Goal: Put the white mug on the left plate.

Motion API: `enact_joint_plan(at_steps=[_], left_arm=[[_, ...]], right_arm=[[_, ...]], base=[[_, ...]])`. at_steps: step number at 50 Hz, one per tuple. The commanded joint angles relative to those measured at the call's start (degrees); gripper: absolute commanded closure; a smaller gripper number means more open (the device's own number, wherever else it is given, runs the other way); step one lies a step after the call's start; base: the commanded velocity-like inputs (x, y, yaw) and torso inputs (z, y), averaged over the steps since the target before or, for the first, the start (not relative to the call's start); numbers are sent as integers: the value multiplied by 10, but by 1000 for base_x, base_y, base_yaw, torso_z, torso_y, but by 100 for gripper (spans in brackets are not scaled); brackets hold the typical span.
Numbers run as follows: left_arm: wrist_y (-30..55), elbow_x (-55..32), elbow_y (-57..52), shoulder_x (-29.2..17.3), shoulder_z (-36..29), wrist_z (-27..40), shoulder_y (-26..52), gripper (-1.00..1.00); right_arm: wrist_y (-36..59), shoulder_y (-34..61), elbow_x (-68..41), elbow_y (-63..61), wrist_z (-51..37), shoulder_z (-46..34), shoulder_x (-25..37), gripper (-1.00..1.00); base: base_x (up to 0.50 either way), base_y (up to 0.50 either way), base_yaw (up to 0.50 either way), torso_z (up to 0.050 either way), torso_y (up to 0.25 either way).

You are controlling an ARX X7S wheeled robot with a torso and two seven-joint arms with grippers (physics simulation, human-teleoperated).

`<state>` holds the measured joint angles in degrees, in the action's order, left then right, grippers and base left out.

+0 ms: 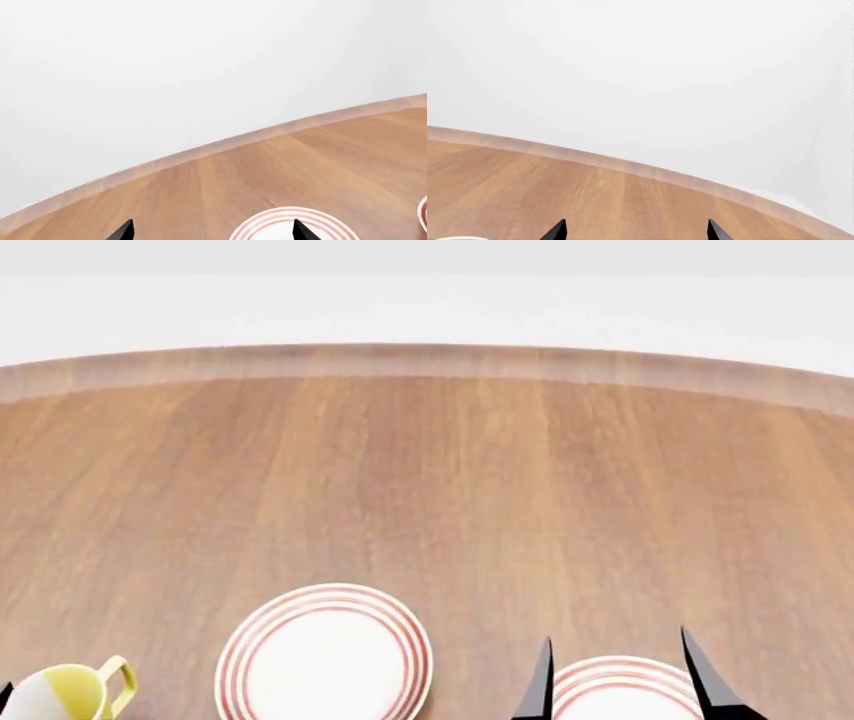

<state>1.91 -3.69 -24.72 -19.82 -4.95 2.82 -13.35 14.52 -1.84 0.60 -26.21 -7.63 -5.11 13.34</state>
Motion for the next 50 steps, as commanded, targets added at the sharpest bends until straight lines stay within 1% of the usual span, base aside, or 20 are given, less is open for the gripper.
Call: enact_joint_plan(at_steps=[1,9,10,15,22,25,31,33,36,41,50], left_arm=[[-96,17,-17,-44,19,-11,-98,-100],[-125,11,-56,-74,42,-20,-168,-100],[-139,21,-56,-78,42,-22,-179,-100],[-158,38,-59,-88,39,-27,-213,-100],[-177,56,-53,-102,32,-37,-242,-100],[-211,80,-36,-109,28,-37,-274,-100],[-235,86,-21,-115,30,-33,-293,-100],[-263,103,7,-122,19,-35,-311,-100],[-269,113,20,-125,13,-31,-311,-100],[-267,105,16,-133,10,-22,-314,-100],[-268,109,16,-160,-16,8,-313,-100]], right_arm=[[-4,-2,-3,3,-5,0,3,-100],[-8,3,-6,11,-8,-1,4,-100],[-3,2,-5,6,-9,-2,4,-100],[5,2,-5,-2,-11,-4,6,-100],[3,2,-5,-3,-14,-5,8,-100],[-2,2,-4,2,-15,-7,8,-100],[-8,2,-7,6,-16,-7,10,-100],[2,7,-6,0,-17,-10,10,-100],[0,8,-6,2,-17,-12,10,-100],[2,11,-7,3,-18,-15,10,-100],[0,7,-10,0,-21,-13,13,-100]], base=[[0,0,0,0,0],[0,0,0,0,0],[0,0,0,0,0],[0,0,0,0,0],[0,0,0,0,0],[0,0,0,0,0],[0,0,0,0,0],[0,0,0,0,0],[0,0,0,0,0],[0,0,0,0,0],[0,0,0,0,0]])
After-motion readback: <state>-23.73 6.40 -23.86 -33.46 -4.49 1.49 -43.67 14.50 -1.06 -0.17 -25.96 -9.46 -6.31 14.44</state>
